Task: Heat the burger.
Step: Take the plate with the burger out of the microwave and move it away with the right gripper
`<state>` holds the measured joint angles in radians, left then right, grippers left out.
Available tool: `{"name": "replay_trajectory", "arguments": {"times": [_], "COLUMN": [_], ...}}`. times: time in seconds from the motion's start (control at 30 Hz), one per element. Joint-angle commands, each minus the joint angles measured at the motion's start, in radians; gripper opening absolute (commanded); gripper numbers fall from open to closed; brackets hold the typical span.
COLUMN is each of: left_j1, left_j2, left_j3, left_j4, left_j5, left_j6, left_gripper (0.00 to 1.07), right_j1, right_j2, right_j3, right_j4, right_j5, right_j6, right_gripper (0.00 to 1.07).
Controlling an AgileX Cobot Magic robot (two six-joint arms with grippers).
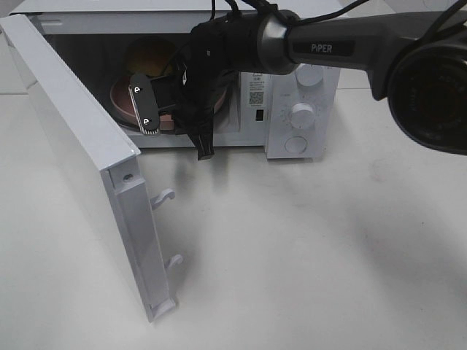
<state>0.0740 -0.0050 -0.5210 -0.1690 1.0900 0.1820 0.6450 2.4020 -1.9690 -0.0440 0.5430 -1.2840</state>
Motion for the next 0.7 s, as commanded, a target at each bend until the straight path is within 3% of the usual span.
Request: {"name": "replay_trajectory", "arguments": {"times": [0.03,0.7], "left_j1": [0.003,0.003], "left_j2": [-0.019,-0.019], "left_j3": [0.002,0.002], "left_j4": [-0.007,-0.007], "left_j5": [-0.015,-0.015], "left_j6": [-0.006,-0.006], "left_gripper": [0.98,0.98], "right_j1": [0.008,0.007], "right_j2": [-0.070,-0.241], "right_j3": [0.062,0.348], "right_j4": [0.009,0.060], "right_j5": [-0.081,-0.285], "right_j6": [-0.070,-0.167], "right_gripper": [0.00,0.00]}}
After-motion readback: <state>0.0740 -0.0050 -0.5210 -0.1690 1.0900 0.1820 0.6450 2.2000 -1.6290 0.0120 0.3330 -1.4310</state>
